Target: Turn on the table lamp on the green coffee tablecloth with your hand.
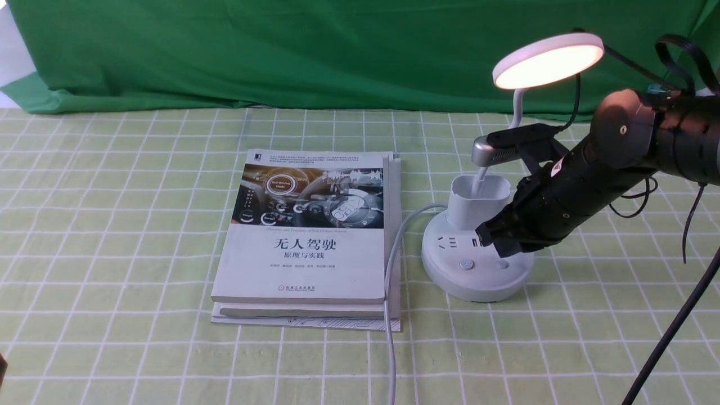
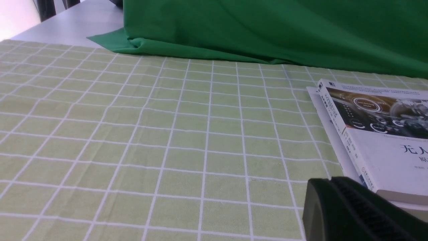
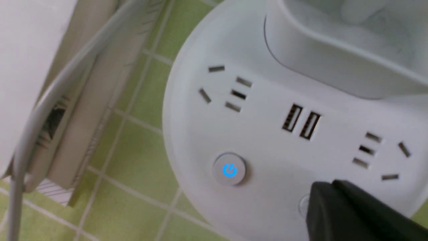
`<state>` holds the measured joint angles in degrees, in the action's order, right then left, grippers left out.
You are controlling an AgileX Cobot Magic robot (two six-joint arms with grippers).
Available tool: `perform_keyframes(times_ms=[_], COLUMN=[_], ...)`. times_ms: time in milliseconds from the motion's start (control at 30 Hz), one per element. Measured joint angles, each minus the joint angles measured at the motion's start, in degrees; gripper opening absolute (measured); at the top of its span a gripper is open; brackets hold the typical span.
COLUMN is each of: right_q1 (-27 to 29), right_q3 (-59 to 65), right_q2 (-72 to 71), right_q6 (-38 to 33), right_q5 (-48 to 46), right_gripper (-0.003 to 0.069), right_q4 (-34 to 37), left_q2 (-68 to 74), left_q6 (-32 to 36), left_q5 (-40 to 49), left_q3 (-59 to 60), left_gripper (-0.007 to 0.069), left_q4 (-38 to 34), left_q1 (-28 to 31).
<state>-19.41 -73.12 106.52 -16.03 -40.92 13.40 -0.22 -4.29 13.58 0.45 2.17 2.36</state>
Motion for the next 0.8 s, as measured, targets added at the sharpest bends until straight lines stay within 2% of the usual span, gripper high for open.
perform_keyframes(times_ms=[367, 567, 800], right_q1=[0.00, 0.00, 0.00], right_q3=[2.48, 12.23, 24.74], right_q2=[-4.18, -14.27, -30.77], right_q6=[-0.12, 0.47, 4.69], right_q5=[-5.09, -4.23, -1.57], right_gripper=[0.0034, 0.0034, 0.0035], right_q4=[0.00, 0.00, 0.00], left_q2=[0.00, 0.00, 0.00], left_q6=[0.00, 0.00, 0.00], left_q5=[0.00, 0.00, 0.00], left_q3=[0.00, 0.00, 0.00], left_gripper=[0.0003, 0.0003, 0.0003], left_q4=[0.00, 0.00, 0.00], left_q1=[0.00, 0.00, 0.00])
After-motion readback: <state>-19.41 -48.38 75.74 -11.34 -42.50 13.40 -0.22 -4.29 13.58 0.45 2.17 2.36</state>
